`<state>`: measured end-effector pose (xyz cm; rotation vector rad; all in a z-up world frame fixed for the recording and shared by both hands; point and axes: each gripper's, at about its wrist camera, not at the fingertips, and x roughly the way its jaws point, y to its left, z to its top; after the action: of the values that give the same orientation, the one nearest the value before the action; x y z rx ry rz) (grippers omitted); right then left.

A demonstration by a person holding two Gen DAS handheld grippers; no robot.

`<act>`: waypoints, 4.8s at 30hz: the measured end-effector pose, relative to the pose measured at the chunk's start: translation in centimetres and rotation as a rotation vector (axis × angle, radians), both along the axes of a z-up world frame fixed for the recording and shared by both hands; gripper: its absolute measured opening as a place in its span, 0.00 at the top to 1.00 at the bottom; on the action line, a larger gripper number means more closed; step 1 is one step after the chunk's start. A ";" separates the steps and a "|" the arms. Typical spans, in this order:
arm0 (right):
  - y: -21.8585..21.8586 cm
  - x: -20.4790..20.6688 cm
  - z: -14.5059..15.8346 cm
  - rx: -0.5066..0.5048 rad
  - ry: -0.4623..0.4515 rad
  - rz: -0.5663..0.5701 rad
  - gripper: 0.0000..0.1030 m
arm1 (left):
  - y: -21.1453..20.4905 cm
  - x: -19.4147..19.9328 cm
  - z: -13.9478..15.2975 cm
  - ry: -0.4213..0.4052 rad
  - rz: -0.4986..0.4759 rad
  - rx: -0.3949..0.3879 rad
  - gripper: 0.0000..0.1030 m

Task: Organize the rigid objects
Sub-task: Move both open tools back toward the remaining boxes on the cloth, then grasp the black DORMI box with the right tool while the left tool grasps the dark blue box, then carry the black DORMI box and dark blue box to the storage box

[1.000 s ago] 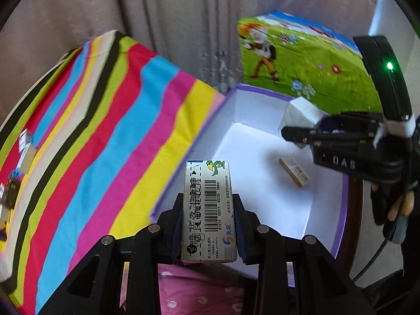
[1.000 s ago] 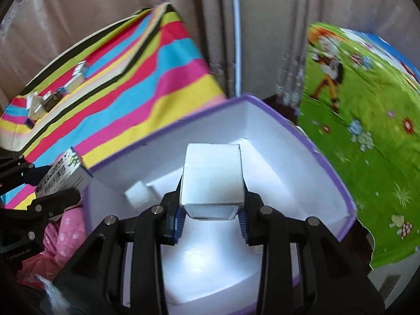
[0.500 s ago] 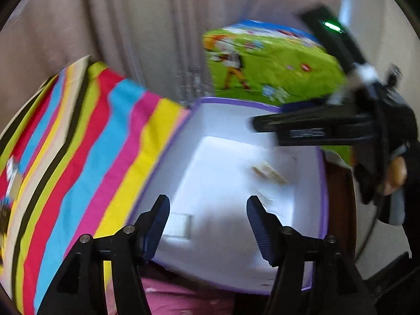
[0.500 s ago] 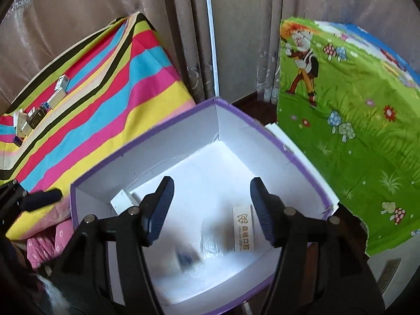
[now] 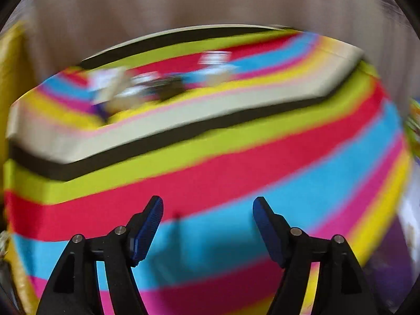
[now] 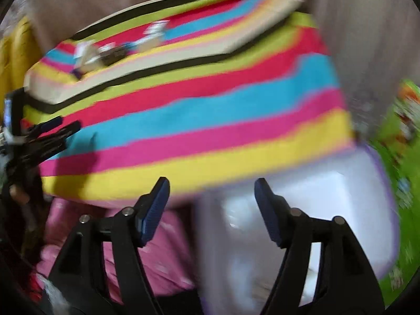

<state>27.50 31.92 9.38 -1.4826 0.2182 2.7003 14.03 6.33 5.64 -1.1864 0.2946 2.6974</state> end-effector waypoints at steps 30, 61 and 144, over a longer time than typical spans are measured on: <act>-19.3 -41.3 -5.4 -0.470 -0.074 -0.299 0.26 | -15.4 -8.1 -3.8 -0.065 0.358 0.221 0.17; -24.4 -36.8 -6.5 0.213 -0.022 0.386 0.24 | -15.5 -8.1 -3.8 -0.059 0.357 0.251 0.15; -18.6 -24.8 -7.2 0.085 0.135 0.334 0.57 | -13.1 -6.6 -3.8 -0.075 0.356 0.135 0.69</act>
<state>2.66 13.35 2.16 -1.4269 -0.1531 3.0262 7.39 -6.79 1.88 -1.4106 -0.1217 2.8979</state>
